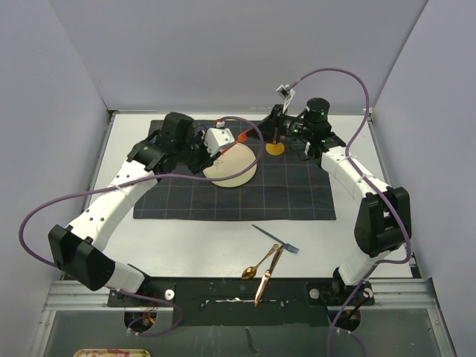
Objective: Set the dinner table for one person
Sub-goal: Adjust the fork.
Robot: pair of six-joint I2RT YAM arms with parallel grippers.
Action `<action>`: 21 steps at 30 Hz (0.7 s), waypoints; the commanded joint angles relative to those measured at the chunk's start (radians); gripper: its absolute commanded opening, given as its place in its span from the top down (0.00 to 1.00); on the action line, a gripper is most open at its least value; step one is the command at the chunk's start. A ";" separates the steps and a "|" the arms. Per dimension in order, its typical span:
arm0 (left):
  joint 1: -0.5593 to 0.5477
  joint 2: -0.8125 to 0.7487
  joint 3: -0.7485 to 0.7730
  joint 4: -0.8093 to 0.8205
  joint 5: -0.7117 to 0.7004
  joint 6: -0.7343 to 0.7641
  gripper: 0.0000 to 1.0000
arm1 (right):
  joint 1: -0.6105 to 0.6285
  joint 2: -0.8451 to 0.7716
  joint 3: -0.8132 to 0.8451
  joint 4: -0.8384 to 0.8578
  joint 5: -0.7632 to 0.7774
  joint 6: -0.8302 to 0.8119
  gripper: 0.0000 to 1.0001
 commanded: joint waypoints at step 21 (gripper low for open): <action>-0.041 -0.030 -0.004 0.018 -0.036 -0.002 1.00 | -0.006 -0.028 0.037 0.016 0.002 -0.020 0.97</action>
